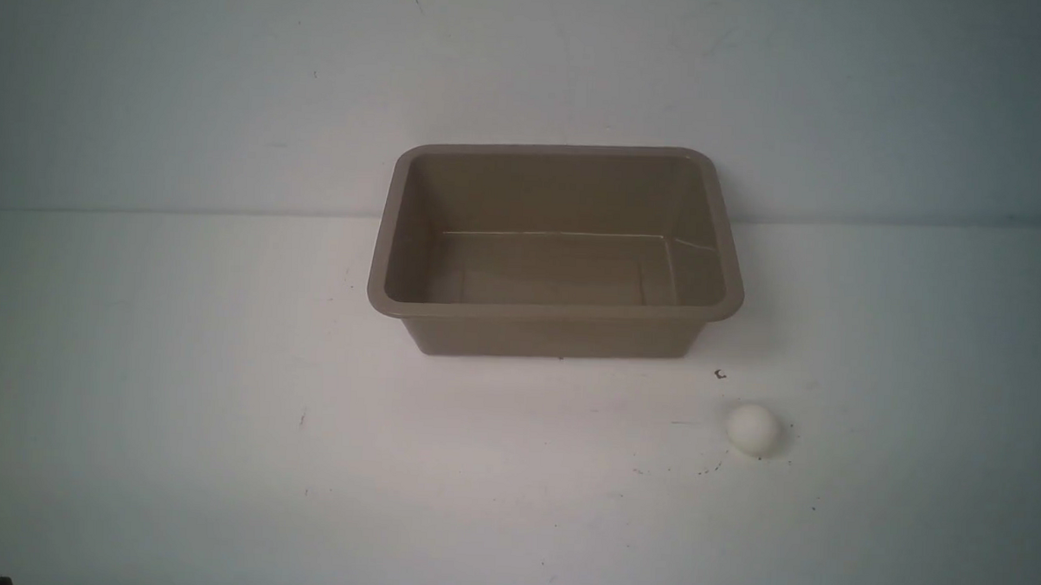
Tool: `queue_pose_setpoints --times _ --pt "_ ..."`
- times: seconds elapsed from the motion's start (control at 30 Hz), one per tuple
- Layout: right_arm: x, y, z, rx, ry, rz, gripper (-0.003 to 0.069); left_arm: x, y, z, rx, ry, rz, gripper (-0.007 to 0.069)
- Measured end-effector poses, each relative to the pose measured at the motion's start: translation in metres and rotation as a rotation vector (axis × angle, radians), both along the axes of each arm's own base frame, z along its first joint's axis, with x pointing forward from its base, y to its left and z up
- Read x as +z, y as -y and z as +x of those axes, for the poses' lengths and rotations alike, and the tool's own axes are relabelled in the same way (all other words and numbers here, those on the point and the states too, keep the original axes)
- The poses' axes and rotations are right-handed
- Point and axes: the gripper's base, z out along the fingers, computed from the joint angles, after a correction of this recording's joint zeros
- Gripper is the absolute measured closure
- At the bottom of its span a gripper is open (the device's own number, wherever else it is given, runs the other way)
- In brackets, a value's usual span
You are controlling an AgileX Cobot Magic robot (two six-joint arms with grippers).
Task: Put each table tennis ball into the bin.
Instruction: Use the right arm to clamp the table tennis ball closest to it
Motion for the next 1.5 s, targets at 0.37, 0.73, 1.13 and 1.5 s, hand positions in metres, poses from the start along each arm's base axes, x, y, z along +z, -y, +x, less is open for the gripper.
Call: queue_pose_setpoints --times 0.37,0.73,1.13,1.5 --pt "0.132 0.003 -0.012 -0.158 -0.067 -0.066 0.0676 0.000 0.000 0.000 0.000 -0.001 0.000 0.0629" --pt "0.184 -0.015 0.067 0.185 -0.536 -0.384 0.0676 0.000 0.000 0.000 0.000 -0.001 0.000 0.0629" --pt "0.160 -0.018 0.117 0.492 -0.797 -0.435 0.0676 0.000 0.000 0.000 0.000 -0.001 0.000 0.0629" --pt "0.149 -0.015 0.140 0.498 -0.818 -0.450 0.0676 0.000 0.000 0.000 0.000 -0.001 0.000 0.0629"
